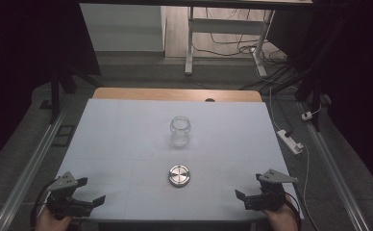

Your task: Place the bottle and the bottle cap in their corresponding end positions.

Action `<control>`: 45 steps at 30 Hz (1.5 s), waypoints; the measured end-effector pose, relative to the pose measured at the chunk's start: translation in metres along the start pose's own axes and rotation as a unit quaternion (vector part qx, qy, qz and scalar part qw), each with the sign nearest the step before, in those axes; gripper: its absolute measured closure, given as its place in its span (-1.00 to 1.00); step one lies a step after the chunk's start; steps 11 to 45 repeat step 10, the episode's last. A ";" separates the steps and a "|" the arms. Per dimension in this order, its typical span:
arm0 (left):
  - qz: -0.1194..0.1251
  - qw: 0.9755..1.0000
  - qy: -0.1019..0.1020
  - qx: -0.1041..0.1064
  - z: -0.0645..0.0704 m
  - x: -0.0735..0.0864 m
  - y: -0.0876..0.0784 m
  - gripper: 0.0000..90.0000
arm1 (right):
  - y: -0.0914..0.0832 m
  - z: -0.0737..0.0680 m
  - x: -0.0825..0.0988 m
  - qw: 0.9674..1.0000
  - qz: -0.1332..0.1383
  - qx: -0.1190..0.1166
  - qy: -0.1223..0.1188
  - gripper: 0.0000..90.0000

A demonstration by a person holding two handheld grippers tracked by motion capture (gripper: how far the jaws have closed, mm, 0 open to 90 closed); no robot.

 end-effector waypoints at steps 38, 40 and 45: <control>-0.018 1.000 -0.012 -0.005 -0.002 0.007 0.001 -1.00 | -0.007 0.004 0.007 1.000 -0.004 0.000 0.020 -1.00; -0.018 1.000 -0.012 -0.005 -0.002 0.007 0.001 -1.00 | -0.007 0.004 0.007 1.000 -0.004 0.000 0.020 -1.00; -0.018 1.000 -0.012 -0.005 -0.002 0.007 0.001 -1.00 | -0.007 0.004 0.007 1.000 -0.004 0.000 0.020 -1.00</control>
Point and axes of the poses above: each handheld gripper's, and its own axes: y roughly forward along the jaws, x roughly out of its underside, z roughly to its right, the point moved 3 cm from there along y, roughly forward along the jaws, and after that the axes turned 9 degrees about -z, right-handed, at the moved point
